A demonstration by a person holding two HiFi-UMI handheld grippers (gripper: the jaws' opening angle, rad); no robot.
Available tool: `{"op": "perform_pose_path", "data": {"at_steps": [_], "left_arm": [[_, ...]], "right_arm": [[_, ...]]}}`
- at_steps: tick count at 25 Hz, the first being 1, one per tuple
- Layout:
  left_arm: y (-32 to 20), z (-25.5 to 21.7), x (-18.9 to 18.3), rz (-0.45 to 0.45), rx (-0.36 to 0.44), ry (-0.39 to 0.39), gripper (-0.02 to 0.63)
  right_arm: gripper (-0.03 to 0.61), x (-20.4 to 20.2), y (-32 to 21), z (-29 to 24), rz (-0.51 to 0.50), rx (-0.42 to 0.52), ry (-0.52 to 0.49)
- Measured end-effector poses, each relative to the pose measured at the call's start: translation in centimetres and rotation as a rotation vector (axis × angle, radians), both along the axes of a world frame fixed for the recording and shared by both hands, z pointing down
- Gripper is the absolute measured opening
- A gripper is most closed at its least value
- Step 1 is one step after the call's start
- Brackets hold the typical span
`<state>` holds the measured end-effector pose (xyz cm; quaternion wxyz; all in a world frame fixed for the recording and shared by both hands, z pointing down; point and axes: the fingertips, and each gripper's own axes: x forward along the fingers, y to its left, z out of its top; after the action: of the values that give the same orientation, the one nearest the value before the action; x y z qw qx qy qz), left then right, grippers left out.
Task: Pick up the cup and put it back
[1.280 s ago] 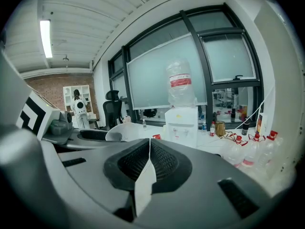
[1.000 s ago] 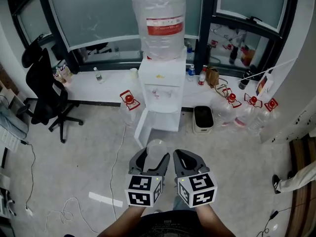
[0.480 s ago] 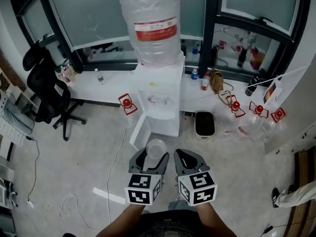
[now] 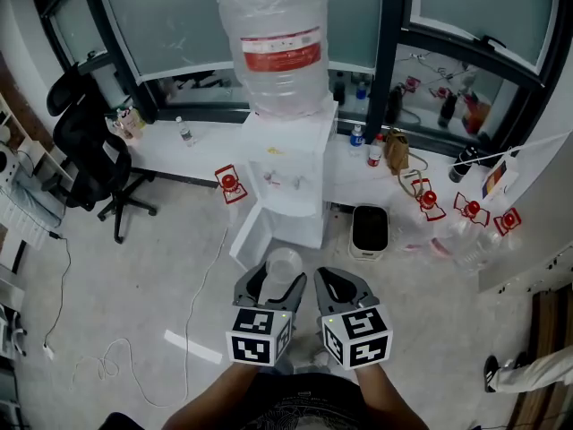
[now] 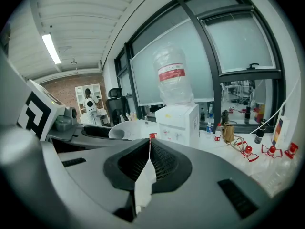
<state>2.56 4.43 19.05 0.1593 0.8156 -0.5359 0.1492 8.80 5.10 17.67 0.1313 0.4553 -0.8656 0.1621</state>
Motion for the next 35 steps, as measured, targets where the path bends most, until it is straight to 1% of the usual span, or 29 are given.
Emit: {"op": "perform_pose_path", "data": {"at_steps": [8,14,21,25,30,35], "left_arm": [[-1.6,0.4,0.3,-0.005,0.013,-0.005,0.298],[-4.3,0.9,-0.2,-0.014,0.023,0.001,0.298],[-8.8,2.2,-2.2,-0.032,0.023,0.025,0.298],[-11.6,3.3,-4.0,-0.029,0.025,0.012,0.298],[-15.2,5.7,-6.1,-0.029,0.004,0.007,0.298],[-18.9,10.4,-8.1,-0.046,-0.018,0.009,0.298]], "right_arm": [[0.023,0.2,-1.7,-0.2,-0.02,0.022,0.0],[0.023,-0.9,-4.3,0.2,-0.038,0.034,0.016],[0.023,-3.4,-9.0,1.6,-0.078,0.029,0.045],[0.023,-5.3,-12.2,2.5,-0.097,0.027,0.055],[0.023,-7.7,-16.4,4.6,-0.113,0.018,0.054],[0.023,-9.4,-20.4,8.3,-0.129,0.02,0.066]]}}
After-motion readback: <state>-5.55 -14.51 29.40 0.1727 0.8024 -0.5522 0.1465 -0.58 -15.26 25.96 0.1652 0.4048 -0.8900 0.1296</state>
